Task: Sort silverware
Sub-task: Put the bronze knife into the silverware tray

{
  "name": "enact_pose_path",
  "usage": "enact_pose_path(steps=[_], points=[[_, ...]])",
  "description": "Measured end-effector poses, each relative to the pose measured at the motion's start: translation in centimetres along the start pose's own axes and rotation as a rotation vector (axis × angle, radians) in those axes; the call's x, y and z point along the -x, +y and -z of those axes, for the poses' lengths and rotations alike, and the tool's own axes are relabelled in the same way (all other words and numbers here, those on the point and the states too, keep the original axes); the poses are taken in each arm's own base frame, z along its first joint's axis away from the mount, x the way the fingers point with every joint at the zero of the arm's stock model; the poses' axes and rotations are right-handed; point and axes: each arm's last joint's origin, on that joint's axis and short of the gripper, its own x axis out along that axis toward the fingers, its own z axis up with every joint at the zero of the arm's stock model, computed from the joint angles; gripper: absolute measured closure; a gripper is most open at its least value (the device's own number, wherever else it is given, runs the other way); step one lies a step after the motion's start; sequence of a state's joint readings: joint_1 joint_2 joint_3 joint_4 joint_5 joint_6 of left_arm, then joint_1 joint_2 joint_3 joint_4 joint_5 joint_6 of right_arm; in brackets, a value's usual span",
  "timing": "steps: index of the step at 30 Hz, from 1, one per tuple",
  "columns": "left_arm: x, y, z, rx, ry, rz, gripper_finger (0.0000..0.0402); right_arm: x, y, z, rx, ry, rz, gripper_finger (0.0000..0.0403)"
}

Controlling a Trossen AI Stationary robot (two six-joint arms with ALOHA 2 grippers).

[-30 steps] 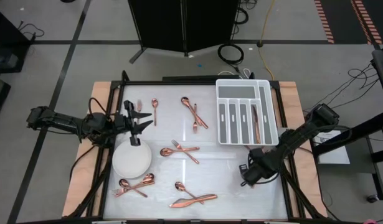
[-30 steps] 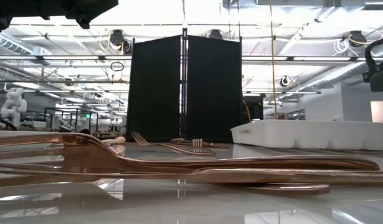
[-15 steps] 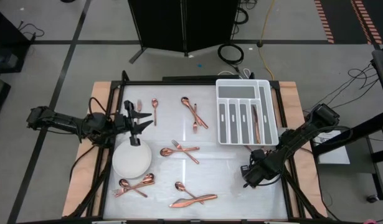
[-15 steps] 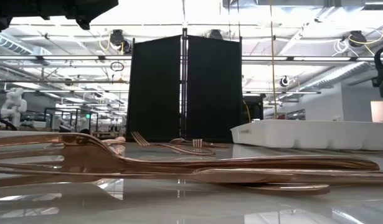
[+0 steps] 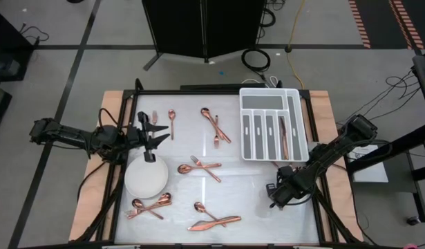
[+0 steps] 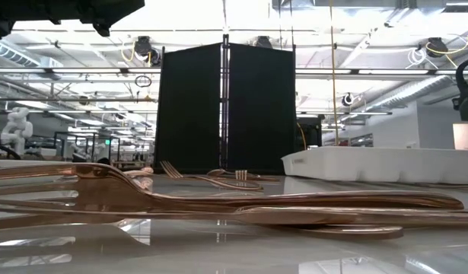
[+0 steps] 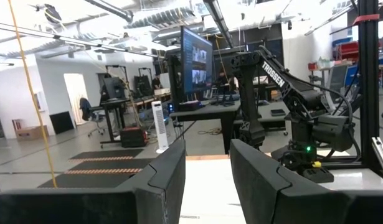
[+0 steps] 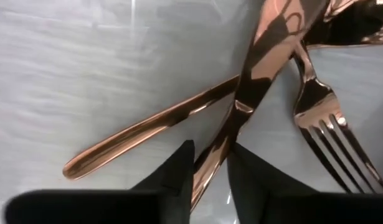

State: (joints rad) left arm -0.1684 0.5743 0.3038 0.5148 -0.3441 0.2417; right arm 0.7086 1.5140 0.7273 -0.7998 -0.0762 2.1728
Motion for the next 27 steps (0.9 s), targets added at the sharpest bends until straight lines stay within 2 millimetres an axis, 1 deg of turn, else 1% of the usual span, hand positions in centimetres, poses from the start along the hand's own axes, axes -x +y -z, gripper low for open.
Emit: enact_pose_path(steps=[2,4,8,14,21,27], points=[[0.0,0.0,0.0,0.0,0.0,0.0,0.0274,0.0,0.0,0.0,-0.006,0.0,0.003,0.0361],[0.0,0.0,0.0,0.0,0.0,0.0,0.0274,0.1,-0.1,0.0,-0.003,0.005,-0.002,0.0377],[0.0,0.0,0.0,0.0,0.0,0.0,0.0274,1.1,-0.2,-0.1,0.025,-0.007,0.002,0.0382],[0.0,0.0,0.0,0.0,0.0,0.0,0.0274,4.3,-0.1,0.3,0.017,-0.033,0.018,0.0376],[0.0,0.0,0.0,0.0,0.0,0.0,0.0274,8.4,0.6,1.1,0.024,-0.025,-0.007,0.0377],[0.0,0.0,0.0,0.0,0.0,0.0,0.0274,11.4,1.0,1.6,0.047,-0.022,-0.039,0.0378]])
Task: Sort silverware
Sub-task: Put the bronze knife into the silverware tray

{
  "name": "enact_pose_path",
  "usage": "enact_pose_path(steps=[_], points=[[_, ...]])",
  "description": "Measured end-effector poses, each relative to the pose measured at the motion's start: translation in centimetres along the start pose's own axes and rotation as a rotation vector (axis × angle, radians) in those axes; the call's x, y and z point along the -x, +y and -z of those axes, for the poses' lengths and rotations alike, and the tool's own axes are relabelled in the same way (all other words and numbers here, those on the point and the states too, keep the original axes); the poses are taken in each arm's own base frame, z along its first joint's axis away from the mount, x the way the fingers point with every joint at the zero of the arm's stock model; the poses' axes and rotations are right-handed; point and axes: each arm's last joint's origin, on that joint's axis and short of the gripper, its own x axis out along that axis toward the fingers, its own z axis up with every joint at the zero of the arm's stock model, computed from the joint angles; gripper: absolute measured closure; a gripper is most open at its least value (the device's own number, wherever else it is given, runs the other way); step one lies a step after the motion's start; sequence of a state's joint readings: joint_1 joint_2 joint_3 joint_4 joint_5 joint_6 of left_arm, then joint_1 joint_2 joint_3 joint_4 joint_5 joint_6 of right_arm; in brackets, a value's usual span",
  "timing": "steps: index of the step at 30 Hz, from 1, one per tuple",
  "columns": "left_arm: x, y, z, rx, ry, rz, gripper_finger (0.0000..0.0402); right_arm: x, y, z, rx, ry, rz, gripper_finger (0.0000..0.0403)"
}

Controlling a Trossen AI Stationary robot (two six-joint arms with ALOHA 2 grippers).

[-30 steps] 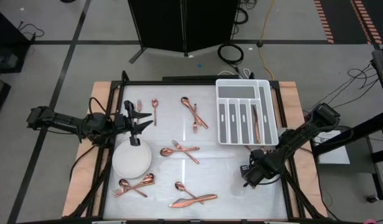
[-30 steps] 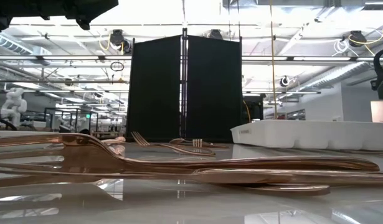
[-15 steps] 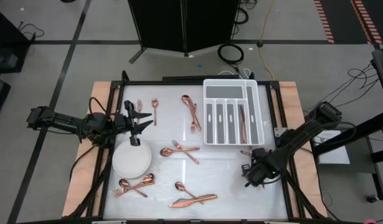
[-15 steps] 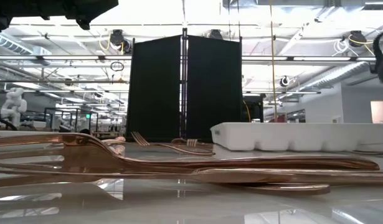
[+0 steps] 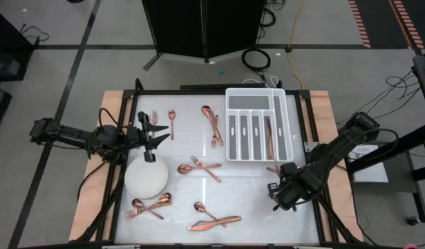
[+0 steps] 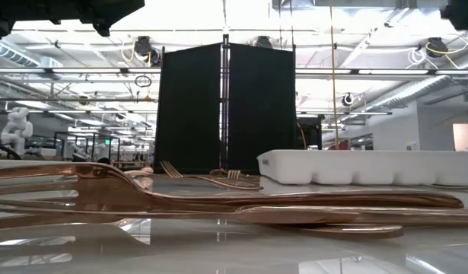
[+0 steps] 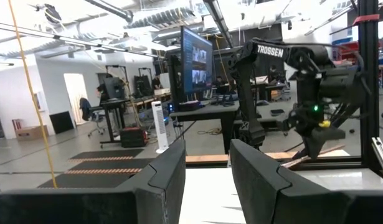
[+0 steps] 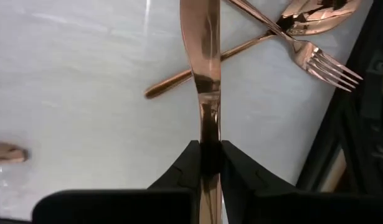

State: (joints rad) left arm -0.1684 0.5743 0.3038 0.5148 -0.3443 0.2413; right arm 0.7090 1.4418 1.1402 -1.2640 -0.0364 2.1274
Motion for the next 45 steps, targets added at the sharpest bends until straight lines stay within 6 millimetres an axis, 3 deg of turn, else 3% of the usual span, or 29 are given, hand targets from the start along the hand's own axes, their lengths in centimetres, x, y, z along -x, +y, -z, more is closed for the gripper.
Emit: enact_pose_path(steps=[6,9,13,22,27,31,37,45], points=[[0.0,0.0,0.0,0.0,0.0,0.0,0.0274,1.2,0.0,-0.8,0.0,-0.182,-0.06,0.0379],[0.0,0.0,0.0,0.0,-0.001,0.0,0.0274,1.0,-0.3,-2.5,-0.038,-0.29,0.008,0.0379],[0.0,0.0,0.0,0.0,-0.002,0.0,0.0274,-0.1,-0.1,-5.2,-0.061,-0.295,0.122,0.0379],[0.0,0.1,-0.2,0.003,-0.017,-0.009,0.0274,-2.5,1.7,-14.1,0.022,-0.209,0.141,0.0378],[0.0,0.1,-0.1,0.002,-0.01,-0.007,0.0274,-2.8,1.0,-19.2,-0.003,-0.179,0.148,0.0377],[0.0,0.0,0.1,-0.003,0.005,-0.003,0.0274,-3.6,0.2,-22.0,-0.056,-0.147,0.116,0.0377],[0.0,0.0,0.2,-0.009,0.022,0.001,0.0274,-5.0,0.3,-23.9,-0.079,-0.153,-0.017,0.0376],[0.0,0.0,0.3,-0.012,0.03,0.003,0.0274,-5.5,0.4,-23.9,-0.056,-0.158,-0.047,0.0375]])
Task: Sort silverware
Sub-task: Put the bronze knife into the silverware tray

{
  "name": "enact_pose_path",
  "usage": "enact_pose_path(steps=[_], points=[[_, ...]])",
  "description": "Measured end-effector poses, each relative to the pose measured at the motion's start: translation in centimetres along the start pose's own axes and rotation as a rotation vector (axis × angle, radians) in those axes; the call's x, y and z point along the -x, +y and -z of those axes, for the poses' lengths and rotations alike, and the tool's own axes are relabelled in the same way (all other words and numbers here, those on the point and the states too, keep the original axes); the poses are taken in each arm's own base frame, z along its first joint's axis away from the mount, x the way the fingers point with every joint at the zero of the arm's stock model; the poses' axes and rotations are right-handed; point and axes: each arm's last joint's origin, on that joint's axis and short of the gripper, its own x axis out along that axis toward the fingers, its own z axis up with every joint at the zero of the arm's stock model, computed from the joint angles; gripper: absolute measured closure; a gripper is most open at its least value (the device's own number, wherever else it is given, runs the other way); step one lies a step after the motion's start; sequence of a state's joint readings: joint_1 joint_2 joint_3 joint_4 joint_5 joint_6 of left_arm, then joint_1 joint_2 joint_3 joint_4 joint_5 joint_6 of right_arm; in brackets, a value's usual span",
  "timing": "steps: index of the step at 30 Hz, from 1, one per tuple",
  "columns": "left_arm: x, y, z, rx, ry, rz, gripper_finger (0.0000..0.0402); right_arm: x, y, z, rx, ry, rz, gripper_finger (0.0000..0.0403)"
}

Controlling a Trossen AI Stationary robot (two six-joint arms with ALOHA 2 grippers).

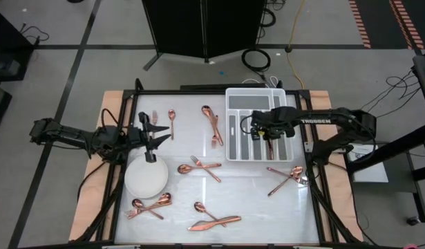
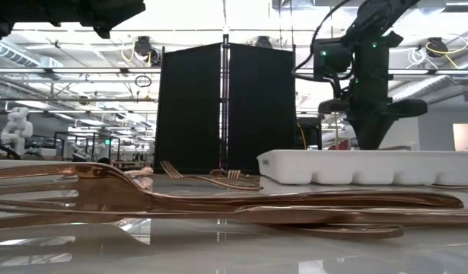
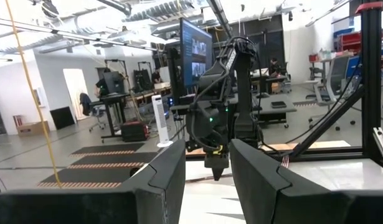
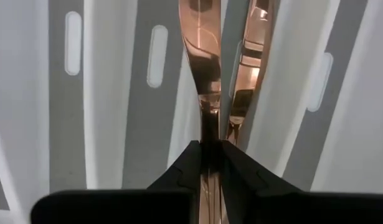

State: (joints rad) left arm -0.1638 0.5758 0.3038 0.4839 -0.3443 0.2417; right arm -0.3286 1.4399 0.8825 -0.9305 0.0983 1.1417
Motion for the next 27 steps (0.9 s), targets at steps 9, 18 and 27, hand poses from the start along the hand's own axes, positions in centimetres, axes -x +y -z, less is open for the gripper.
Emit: enact_pose_path(steps=[9,18,27], points=[[0.0,0.0,0.0,0.002,0.0,0.0,0.0274,0.05,-0.66,0.37,-0.077,-0.031,0.096,0.0375],[0.0,-0.02,0.07,0.025,0.007,0.002,0.0274,0.07,-0.33,0.62,-0.066,-0.056,0.08,0.0375],[0.0,-0.02,0.07,0.025,0.007,0.002,0.0274,0.08,-0.33,0.62,-0.059,-0.056,0.08,0.0371]])
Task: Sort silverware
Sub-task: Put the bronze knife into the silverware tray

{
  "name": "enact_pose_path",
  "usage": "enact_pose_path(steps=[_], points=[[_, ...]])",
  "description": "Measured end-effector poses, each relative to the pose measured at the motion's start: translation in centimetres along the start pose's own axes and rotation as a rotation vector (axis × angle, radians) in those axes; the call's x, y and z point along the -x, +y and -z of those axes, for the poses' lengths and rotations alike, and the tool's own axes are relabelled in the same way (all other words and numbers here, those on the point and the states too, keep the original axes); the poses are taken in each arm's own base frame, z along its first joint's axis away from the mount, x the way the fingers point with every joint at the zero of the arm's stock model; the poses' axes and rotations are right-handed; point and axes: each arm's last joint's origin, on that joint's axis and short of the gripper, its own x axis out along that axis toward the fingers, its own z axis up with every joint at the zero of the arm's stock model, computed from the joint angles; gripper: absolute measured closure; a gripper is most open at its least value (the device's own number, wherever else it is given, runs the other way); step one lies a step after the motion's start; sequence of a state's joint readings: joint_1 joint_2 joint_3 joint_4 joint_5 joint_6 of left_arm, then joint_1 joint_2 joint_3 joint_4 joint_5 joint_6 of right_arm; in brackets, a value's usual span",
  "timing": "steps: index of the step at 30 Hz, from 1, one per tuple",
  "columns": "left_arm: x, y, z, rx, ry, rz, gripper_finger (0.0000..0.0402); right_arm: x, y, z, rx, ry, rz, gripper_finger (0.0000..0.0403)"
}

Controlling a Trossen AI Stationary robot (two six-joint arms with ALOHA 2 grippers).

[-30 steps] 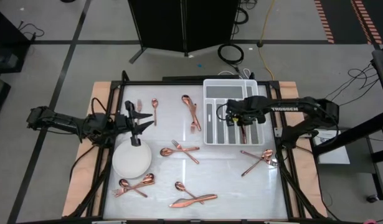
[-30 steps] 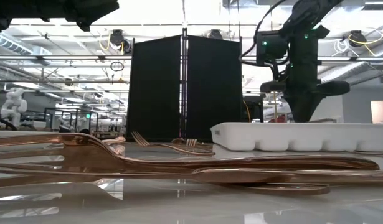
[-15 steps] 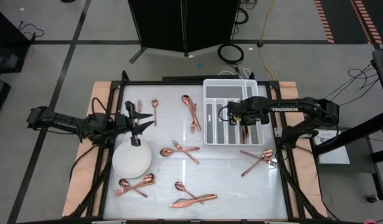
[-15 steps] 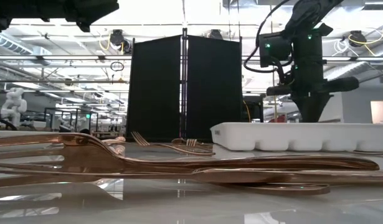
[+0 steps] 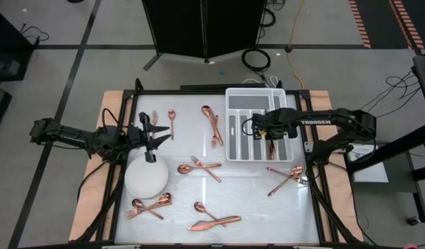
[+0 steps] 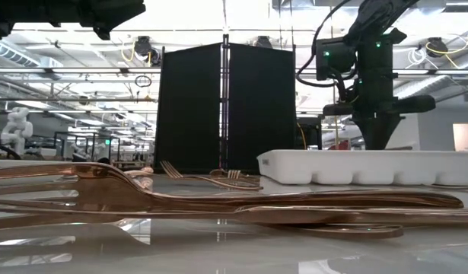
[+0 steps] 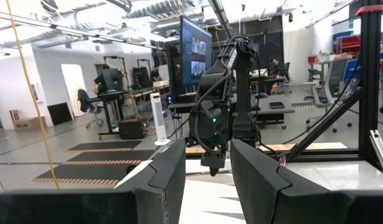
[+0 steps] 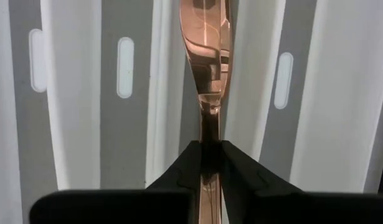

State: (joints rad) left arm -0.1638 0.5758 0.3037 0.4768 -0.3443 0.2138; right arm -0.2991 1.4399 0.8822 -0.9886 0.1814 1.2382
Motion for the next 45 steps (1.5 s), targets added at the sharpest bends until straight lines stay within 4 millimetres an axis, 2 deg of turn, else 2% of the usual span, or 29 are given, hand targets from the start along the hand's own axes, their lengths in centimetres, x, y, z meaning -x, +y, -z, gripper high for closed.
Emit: enact_pose_path(steps=[3,10,13,21,26,32,36,40,45], points=[[0.0,0.0,0.0,0.0,0.0,0.0,0.0274,0.0,0.0,0.0,0.015,0.001,0.0,0.035],[0.0,0.0,0.0,0.002,0.0,0.0,0.0274,0.0,0.0,0.0,0.012,0.001,0.0,0.0267],[0.0,0.0,0.0,0.002,0.0,0.0,0.0274,0.0,0.1,-0.1,0.033,-0.023,-0.002,0.0247],[0.0,0.0,0.0,0.002,0.0,0.0,0.0274,0.1,0.4,0.2,0.065,-0.053,-0.018,0.0245],[0.0,0.0,0.0,0.002,0.0,0.0,0.0274,0.3,1.6,0.7,0.124,-0.056,-0.133,0.0249],[0.0,0.0,0.0,-0.001,0.0,0.0,0.0274,1.9,5.2,3.2,0.294,-0.15,-0.461,0.0248],[0.0,0.0,0.0,-0.001,0.0,0.0,0.0274,3.8,7.4,6.1,0.432,-0.211,-0.72,0.0248],[0.0,0.0,0.0,0.0,0.0,0.0,0.0274,5.8,8.5,9.5,0.581,-0.275,-0.928,0.0248],[0.0,0.0,0.0,0.002,0.0,0.0,0.0274,7.9,8.7,14.1,0.705,-0.328,-1.121,0.0248]])
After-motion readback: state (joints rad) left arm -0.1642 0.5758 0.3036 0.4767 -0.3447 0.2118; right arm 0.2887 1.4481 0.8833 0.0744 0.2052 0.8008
